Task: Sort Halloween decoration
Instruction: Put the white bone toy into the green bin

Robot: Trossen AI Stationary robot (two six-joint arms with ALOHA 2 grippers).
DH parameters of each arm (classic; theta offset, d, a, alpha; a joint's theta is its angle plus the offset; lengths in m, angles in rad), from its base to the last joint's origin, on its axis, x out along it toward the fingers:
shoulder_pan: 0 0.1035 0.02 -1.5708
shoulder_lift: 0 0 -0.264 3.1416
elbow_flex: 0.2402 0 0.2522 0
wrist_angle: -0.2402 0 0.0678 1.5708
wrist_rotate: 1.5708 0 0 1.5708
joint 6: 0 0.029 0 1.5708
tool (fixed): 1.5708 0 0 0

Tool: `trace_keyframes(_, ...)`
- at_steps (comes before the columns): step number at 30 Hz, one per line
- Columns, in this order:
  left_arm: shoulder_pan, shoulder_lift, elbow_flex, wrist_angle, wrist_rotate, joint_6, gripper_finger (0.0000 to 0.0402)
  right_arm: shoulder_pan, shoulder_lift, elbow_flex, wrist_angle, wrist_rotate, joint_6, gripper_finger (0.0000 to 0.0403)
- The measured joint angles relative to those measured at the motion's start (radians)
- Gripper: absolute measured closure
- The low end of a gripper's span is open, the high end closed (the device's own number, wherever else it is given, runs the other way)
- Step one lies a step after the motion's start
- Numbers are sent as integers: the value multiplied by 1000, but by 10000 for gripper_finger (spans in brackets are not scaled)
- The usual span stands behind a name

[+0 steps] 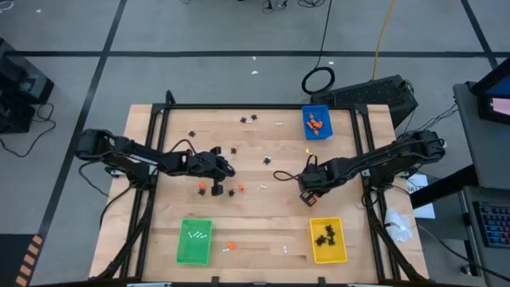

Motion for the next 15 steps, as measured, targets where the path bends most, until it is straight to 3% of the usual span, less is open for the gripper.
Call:
trace_keyframes(4,7,-46,-24,8,4,12,402,7,2,67,36,52,-101,399)
trace_keyframes(15,8,-208,-105,34,3,22,402,47,96,191,472,109,-435,399)
